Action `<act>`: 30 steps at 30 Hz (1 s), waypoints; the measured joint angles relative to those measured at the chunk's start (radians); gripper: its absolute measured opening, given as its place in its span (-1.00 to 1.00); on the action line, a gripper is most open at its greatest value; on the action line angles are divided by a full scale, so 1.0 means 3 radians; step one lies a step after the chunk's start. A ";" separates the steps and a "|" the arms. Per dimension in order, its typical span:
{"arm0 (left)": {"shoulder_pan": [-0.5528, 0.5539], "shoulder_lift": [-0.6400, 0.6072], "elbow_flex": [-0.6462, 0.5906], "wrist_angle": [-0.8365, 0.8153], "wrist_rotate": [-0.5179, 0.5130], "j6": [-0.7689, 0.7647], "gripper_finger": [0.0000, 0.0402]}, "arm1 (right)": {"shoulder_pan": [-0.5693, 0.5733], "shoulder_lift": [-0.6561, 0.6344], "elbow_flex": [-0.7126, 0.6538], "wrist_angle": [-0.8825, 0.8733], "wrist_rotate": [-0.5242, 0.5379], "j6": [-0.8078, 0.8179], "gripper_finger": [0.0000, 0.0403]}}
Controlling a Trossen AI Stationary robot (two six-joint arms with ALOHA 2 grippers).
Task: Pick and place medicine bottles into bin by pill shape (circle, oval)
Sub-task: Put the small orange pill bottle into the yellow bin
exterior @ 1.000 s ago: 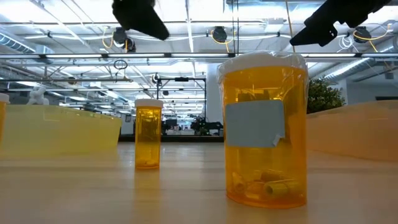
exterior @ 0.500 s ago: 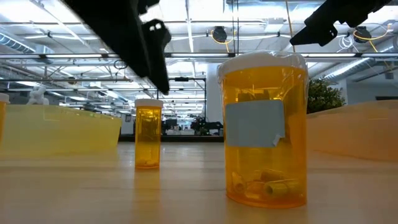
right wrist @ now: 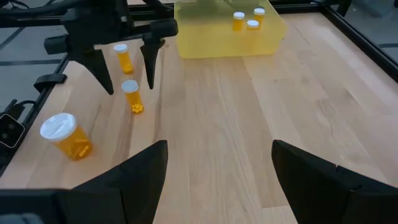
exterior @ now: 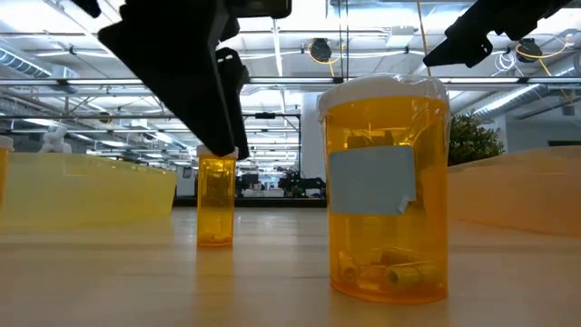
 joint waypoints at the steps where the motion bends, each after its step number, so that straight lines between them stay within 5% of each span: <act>1: -0.0009 0.0020 0.0000 0.0012 -0.0007 -0.0009 0.62 | 0.0000 0.0000 0.0000 0.0000 0.0000 0.0000 0.40; 7: -0.0047 0.0093 -0.0001 0.0013 -0.0080 -0.0037 0.57 | -0.0001 0.0001 0.0000 -0.0003 0.0000 -0.0013 0.40; 19: -0.0061 0.0093 -0.0001 -0.0038 -0.0093 -0.0089 0.02 | -0.0001 0.0000 0.0000 -0.0008 -0.0001 -0.0037 0.40; 30: -0.0061 0.0091 -0.0001 -0.0036 -0.0089 -0.0118 -0.25 | -0.0001 0.0000 0.0000 -0.0008 -0.0001 -0.0037 0.40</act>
